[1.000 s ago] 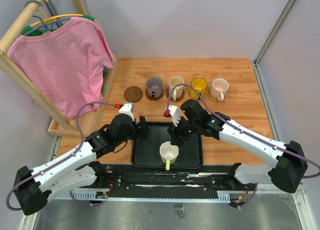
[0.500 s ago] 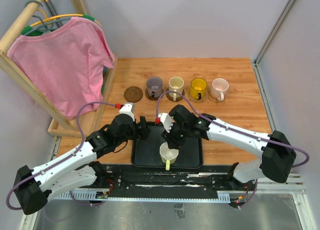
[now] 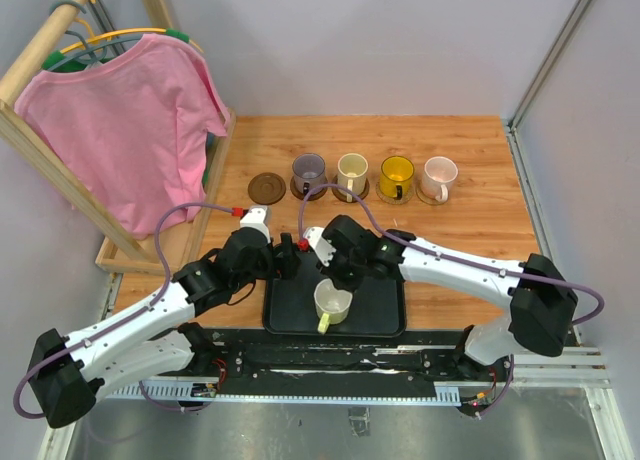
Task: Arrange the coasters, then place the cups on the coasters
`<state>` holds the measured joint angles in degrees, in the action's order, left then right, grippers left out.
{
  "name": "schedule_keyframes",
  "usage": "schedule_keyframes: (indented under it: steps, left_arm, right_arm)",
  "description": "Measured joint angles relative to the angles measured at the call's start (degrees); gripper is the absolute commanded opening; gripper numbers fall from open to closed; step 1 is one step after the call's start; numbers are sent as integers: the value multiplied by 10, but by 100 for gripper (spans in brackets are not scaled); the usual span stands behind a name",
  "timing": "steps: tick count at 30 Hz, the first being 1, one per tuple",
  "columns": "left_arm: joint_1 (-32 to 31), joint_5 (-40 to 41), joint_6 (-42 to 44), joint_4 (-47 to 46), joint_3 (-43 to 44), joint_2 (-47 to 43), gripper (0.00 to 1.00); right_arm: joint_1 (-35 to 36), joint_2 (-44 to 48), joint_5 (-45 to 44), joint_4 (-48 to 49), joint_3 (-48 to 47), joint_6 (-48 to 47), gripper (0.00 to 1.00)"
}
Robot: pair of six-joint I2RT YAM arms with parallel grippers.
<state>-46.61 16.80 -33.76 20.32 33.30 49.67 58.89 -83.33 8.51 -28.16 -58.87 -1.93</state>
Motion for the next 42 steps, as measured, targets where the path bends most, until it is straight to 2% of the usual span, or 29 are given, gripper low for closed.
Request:
schedule_keyframes:
  steps: [15,20,24,29,31,36,42]
  left_arm:
    - [0,-26,42,-31,-14,-18,99]
    - [0,-55,63,-55,-35,-46,99]
    - [0,-75,72,-69,-49,-68,99]
    - [0,-106,86,-70,-60,-92,99]
    - [0,-125,94,-71,-60,-101,99]
    - [0,-193,116,-73,-60,-113,99]
    - [-9,-240,141,-61,-49,-85,99]
  right_arm:
    - [-7,-47,-102,-7,-54,33,1]
    - [-32,-66,-106,-5,-68,64,6]
    - [-45,-69,-106,-4,-71,81,20]
    - [-45,-70,-120,-7,-71,92,55]
    - [-45,-70,-124,-7,-71,95,65]
    - [-45,-58,-132,-10,-69,97,72]
    - [-45,-13,-144,-24,-68,99,75]
